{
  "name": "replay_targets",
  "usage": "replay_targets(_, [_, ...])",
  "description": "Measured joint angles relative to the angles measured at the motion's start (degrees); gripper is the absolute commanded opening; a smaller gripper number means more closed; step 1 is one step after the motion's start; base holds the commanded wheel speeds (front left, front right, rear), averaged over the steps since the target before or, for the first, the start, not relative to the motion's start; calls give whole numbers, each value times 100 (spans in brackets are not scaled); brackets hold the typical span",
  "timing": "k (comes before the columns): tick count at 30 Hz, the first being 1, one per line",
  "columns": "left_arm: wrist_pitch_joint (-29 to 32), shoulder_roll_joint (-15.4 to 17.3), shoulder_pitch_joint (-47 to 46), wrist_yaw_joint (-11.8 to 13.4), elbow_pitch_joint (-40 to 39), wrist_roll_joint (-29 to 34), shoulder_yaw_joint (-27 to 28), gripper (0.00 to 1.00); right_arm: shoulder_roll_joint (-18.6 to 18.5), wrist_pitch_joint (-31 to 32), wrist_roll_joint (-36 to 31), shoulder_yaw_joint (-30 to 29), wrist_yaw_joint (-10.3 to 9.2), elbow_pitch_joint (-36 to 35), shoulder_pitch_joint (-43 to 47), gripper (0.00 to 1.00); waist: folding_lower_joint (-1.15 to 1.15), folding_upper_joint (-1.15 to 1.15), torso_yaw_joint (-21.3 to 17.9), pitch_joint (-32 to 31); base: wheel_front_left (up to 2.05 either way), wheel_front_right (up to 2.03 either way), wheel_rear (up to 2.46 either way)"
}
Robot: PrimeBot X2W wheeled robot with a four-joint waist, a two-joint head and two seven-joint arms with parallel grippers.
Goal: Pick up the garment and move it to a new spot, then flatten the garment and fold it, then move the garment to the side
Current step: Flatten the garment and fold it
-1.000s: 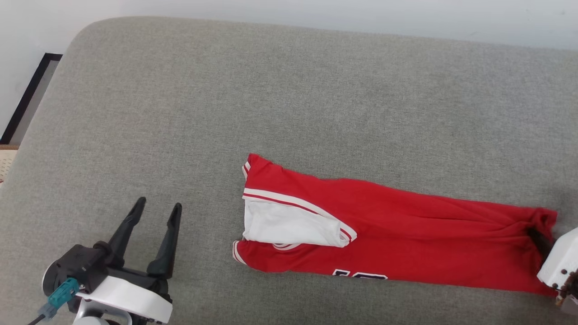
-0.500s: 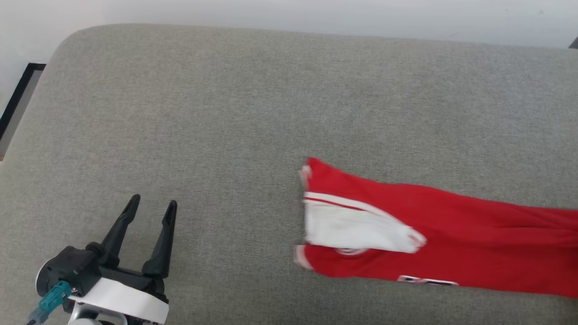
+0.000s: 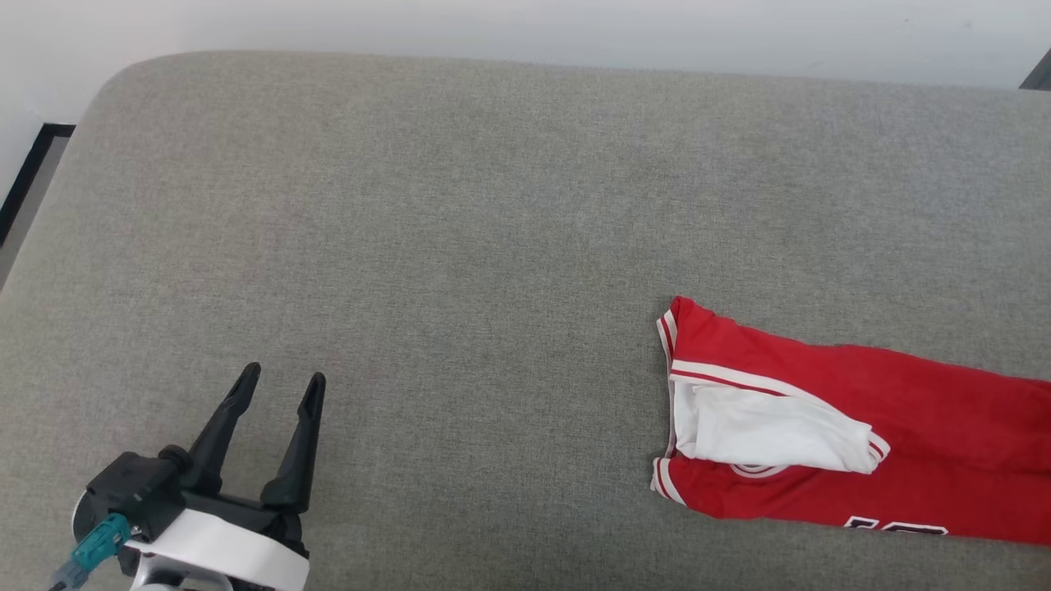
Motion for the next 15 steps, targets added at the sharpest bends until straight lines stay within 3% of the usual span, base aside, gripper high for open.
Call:
replay_targets(7, [0,-24,20,0,-49,-123,-41,100,305,653,286,1443,0,-1136,263,0,0,0,-29,-21,0,0,0])
replay_targets(10, [0,-33,15,0,-35,-123,-73,100,386,859,283,2219,0,-1563,267,0,0,0,-24,-4,0,0,0])
replay_targets(11, [0,-36,-4,0,-24,-123,-87,100,381,968,261,2764,0,-1755,237,0,0,0,-16,15,0,0,0])
replay_targets(15, [0,-75,-50,0,-10,-133,-86,100,443,1068,208,3690,0,-1860,-7,0,0,0,10,55,0,0,0])
